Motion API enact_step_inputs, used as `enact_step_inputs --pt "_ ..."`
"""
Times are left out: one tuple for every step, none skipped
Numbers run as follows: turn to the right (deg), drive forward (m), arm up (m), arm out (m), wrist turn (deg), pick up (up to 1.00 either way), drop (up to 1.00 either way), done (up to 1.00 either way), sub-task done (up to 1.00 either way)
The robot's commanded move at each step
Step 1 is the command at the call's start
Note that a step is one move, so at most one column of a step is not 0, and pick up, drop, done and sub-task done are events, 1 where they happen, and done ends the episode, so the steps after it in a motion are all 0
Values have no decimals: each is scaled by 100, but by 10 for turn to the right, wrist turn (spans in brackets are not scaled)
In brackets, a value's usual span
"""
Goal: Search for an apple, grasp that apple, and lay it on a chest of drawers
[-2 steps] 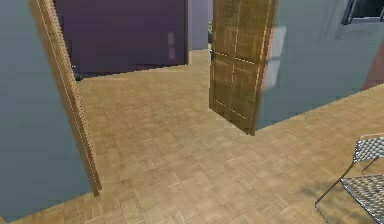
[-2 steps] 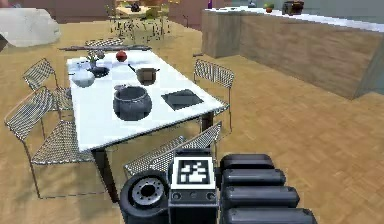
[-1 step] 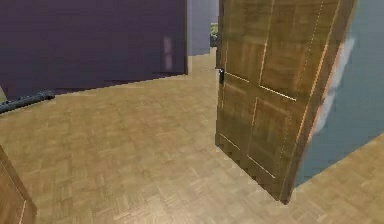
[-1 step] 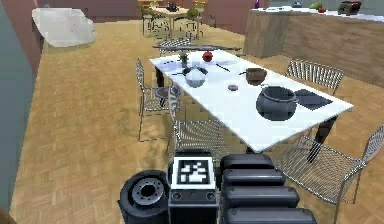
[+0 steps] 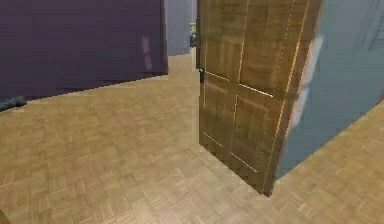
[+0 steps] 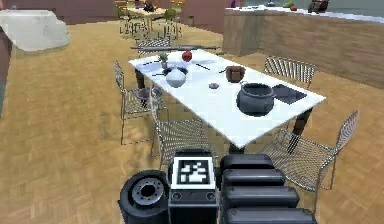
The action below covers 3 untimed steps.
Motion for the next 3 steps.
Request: enact_step_inputs --pt "0 25 0 0 0 0 0 0 0" --pt "-210 0 0 0 0 0 0 0 0" --pt "0 100 0 0 0 0 0 0 0"
